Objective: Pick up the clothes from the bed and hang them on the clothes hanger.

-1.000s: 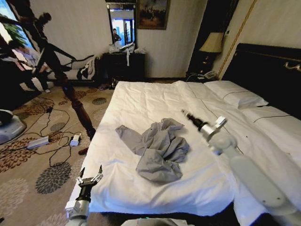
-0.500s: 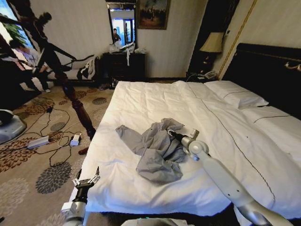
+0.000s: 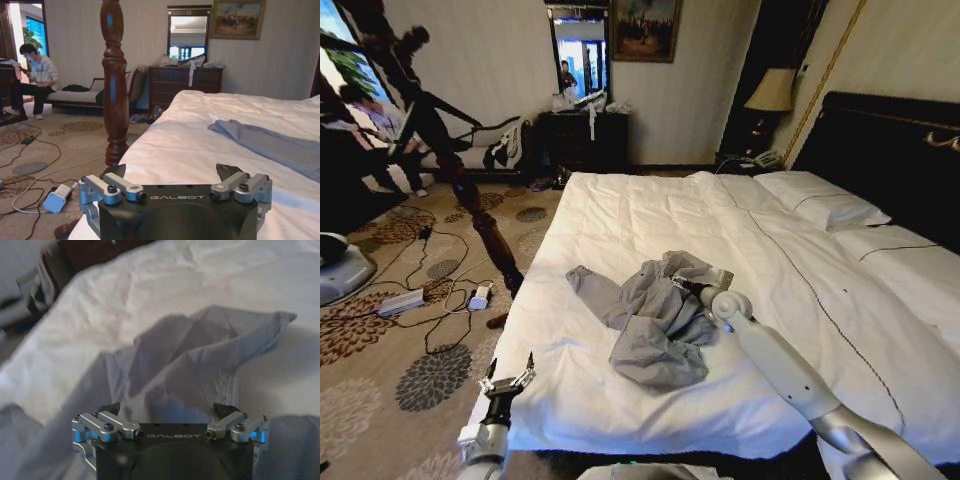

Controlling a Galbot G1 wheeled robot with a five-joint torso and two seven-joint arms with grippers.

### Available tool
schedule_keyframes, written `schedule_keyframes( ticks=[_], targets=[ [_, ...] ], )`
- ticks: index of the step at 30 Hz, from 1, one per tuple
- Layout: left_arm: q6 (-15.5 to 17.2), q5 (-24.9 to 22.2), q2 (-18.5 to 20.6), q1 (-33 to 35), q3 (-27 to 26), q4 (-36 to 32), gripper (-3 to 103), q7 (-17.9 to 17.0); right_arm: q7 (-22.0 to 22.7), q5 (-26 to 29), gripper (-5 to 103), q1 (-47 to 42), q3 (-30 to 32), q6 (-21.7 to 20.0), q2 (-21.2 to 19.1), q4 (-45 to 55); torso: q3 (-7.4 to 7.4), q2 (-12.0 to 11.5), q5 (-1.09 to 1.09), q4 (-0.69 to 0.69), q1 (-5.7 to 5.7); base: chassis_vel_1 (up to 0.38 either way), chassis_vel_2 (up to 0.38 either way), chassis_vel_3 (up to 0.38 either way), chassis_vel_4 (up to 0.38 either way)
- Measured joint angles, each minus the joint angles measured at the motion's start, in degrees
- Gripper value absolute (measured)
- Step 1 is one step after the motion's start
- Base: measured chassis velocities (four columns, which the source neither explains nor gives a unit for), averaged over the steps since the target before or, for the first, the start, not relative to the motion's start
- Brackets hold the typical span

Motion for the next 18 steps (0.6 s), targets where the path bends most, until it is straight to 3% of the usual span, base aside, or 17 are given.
schedule_keyframes(
  ticks=[5, 10, 13, 17, 18],
  targets=[
    [0.0, -0.1, 0.2, -0.1, -0.1, 0.1, 100, 0.0, 1.8, -1.0, 97, 1.0, -2.2, -2.2, 0.3, -1.2, 0.00, 0.0, 0.01, -0.01, 0.00, 0.000, 0.000, 0.000, 0.000],
    [0.0, -0.5, 0.4, -0.2, -0.3, 0.4, 100, -0.1, 2.0, -1.5, 77, 1.4, -2.8, -2.2, 0.6, -1.8, 0.00, 0.0, 0.01, 0.00, 0.00, 0.000, 0.000, 0.000, 0.000],
    [0.0, -0.7, 0.5, -0.3, -0.3, 0.5, 100, -0.1, 1.8, -1.6, 71, 1.5, -2.9, -1.9, 0.6, -1.9, 0.00, 0.0, 0.01, -0.01, 0.00, 0.000, 0.000, 0.000, 0.000],
    [0.0, -0.9, 0.5, -0.6, -0.3, 0.7, 100, -0.1, 0.9, -2.0, 49, 1.1, -3.0, -0.6, 0.2, -1.8, 0.00, 0.0, 0.00, -0.01, 0.00, 0.000, 0.000, 0.000, 0.000],
    [0.0, -0.9, 0.5, -0.6, -0.3, 0.7, 100, -0.1, 0.9, -2.0, 49, 1.1, -3.0, -0.6, 0.2, -1.8, 0.00, 0.0, 0.00, -0.01, 0.00, 0.000, 0.000, 0.000, 0.000]
  ],
)
